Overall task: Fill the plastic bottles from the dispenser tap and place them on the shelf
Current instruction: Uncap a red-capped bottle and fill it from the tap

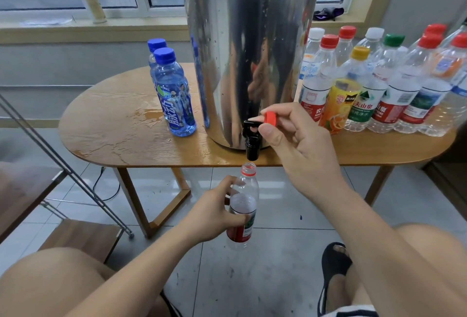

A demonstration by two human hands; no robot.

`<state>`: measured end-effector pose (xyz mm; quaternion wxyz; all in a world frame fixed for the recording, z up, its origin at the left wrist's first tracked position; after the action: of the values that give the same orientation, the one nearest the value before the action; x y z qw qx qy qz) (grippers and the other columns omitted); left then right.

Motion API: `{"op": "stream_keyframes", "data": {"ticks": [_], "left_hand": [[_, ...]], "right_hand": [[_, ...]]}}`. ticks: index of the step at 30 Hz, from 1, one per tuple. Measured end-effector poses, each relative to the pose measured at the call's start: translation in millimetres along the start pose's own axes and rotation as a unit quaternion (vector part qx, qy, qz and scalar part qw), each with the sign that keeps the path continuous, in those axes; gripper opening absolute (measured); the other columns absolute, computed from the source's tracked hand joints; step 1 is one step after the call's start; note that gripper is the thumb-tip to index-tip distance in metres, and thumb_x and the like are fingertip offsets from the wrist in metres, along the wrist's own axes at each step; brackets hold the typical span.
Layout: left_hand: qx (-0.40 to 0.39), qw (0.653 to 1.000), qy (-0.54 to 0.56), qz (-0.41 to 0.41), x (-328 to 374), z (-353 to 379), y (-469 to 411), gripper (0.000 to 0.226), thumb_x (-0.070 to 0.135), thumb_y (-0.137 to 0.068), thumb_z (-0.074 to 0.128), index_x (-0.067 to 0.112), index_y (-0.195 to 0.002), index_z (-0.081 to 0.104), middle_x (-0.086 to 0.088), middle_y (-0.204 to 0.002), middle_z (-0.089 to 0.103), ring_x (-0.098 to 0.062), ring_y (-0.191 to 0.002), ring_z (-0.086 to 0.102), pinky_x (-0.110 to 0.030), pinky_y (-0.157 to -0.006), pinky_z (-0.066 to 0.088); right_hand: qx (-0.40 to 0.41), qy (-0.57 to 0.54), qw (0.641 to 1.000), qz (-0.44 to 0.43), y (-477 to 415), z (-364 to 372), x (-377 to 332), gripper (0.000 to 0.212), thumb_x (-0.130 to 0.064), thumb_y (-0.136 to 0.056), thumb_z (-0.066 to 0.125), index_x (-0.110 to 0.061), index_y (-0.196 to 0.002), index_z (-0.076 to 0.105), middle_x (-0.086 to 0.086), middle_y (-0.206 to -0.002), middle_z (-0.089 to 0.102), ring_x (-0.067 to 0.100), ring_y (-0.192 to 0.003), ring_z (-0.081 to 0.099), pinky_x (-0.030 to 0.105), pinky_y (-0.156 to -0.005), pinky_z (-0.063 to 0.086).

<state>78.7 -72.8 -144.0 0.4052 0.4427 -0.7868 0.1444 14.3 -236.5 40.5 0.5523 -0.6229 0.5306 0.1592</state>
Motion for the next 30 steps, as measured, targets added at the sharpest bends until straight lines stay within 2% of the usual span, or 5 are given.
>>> {"op": "stream_keyframes", "data": {"ticks": [3,10,22,24,30], "left_hand": [[-0.003,1.0,0.006,-0.005,0.3,1.5,-1.9,0.068,0.029,-0.088,0.088,0.043,-0.141,0.048,0.017,-0.128,0.065,0.015,-0.099,0.06,-0.001,-0.062,0.048],[-0.005,1.0,0.013,-0.003,1.4,3.9,0.0,0.068,0.033,-0.088,0.088,0.046,-0.141,0.048,0.018,-0.129,0.065,0.013,-0.105,0.062,0.0,-0.066,0.049],[-0.006,1.0,0.028,0.001,1.9,4.1,1.1,0.068,0.028,-0.089,0.088,0.043,-0.141,0.047,0.017,-0.132,0.066,0.016,-0.102,0.06,0.0,-0.068,0.048],[-0.007,1.0,0.027,0.001,1.7,4.2,0.3,0.068,0.027,-0.089,0.088,0.044,-0.14,0.046,0.017,-0.132,0.065,0.017,-0.101,0.059,0.0,-0.067,0.047],[-0.008,1.0,0.022,-0.004,1.8,4.5,-2.7,0.07,0.032,-0.088,0.088,0.047,-0.142,0.044,0.018,-0.136,0.064,0.004,-0.108,0.064,-0.004,-0.067,0.051]], "right_hand": [[-0.005,0.015,1.0,-0.011,2.6,0.6,1.2,0.028,-0.042,-0.108,0.065,-0.023,-0.129,0.063,-0.008,-0.114,0.078,0.021,-0.112,0.073,0.054,-0.095,0.058],[-0.016,0.027,0.999,-0.025,9.3,2.1,-2.5,0.035,-0.043,-0.105,0.065,-0.02,-0.131,0.063,-0.007,-0.115,0.076,0.016,-0.114,0.073,0.043,-0.095,0.061],[-0.013,-0.004,1.0,-0.011,10.1,-1.3,-0.7,0.031,-0.038,-0.106,0.065,-0.017,-0.13,0.065,-0.007,-0.114,0.079,0.019,-0.114,0.073,0.047,-0.096,0.059],[-0.011,-0.013,1.0,-0.005,10.2,-1.7,-0.1,0.03,-0.035,-0.106,0.066,-0.016,-0.13,0.065,-0.008,-0.114,0.079,0.017,-0.114,0.073,0.043,-0.096,0.06],[-0.012,-0.022,1.0,0.002,9.9,-2.6,-1.3,0.028,-0.033,-0.106,0.066,-0.017,-0.13,0.065,-0.012,-0.115,0.079,0.015,-0.116,0.073,0.035,-0.097,0.059]]}}
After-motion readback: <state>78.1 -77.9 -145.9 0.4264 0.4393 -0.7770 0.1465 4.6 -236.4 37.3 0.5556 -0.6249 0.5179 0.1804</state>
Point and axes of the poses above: each hand's wrist, its own y-axis away from the middle knuckle, its own z-axis out of the palm, x = y × z, the point moved 10 cm from there along -y, towards the middle knuckle
